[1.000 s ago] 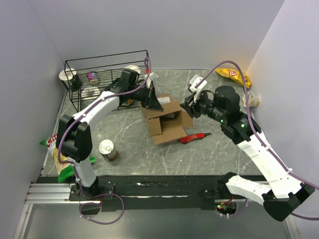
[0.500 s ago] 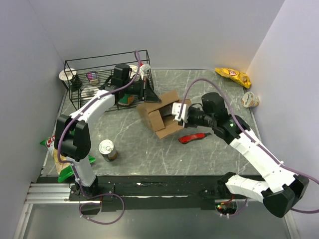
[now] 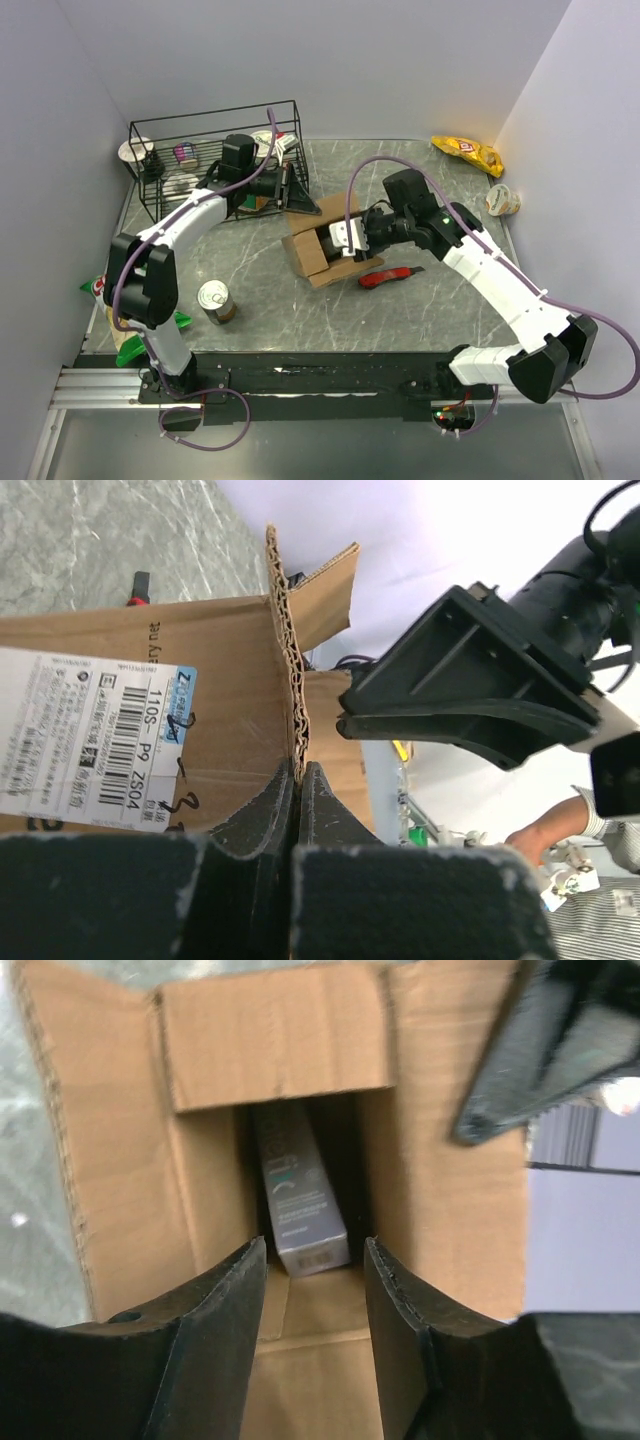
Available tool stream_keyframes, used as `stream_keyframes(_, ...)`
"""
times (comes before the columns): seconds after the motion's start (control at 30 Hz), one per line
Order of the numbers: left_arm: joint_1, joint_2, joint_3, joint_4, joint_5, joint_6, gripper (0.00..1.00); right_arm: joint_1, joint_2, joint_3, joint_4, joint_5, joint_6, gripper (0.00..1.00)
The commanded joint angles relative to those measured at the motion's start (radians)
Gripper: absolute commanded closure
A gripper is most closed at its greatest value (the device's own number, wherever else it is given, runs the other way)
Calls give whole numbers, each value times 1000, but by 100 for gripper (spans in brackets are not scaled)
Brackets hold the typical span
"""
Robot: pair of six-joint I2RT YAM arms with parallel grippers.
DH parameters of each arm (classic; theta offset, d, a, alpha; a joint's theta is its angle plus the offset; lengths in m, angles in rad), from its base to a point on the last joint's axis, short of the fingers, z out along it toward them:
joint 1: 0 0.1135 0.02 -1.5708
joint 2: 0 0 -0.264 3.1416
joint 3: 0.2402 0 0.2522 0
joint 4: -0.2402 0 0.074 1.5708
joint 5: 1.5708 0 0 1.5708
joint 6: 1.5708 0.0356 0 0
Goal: Unpack the express box
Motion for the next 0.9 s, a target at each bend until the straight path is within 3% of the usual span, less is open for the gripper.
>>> stream_keyframes(0.0,-5,-71,-8,-13,24,50,99,6,27,38,-183,-29,-116,47)
stream_keyframes(0.1,-14,-62,21,-25,27,66,99,6,48,18,-189,-17,-109,46)
stream_keyframes(0.3,-20,-34,31,-7,47,44,99,21,46,-74,-47,47,-119,44)
stream_keyframes(0.67,-20,-11,35,24,93,14,99,36,143,-73,53,175,-129,35)
stream_keyframes(0.87,-19,30,80,-60,134,69,99,38,164,-97,91,207,-185,33)
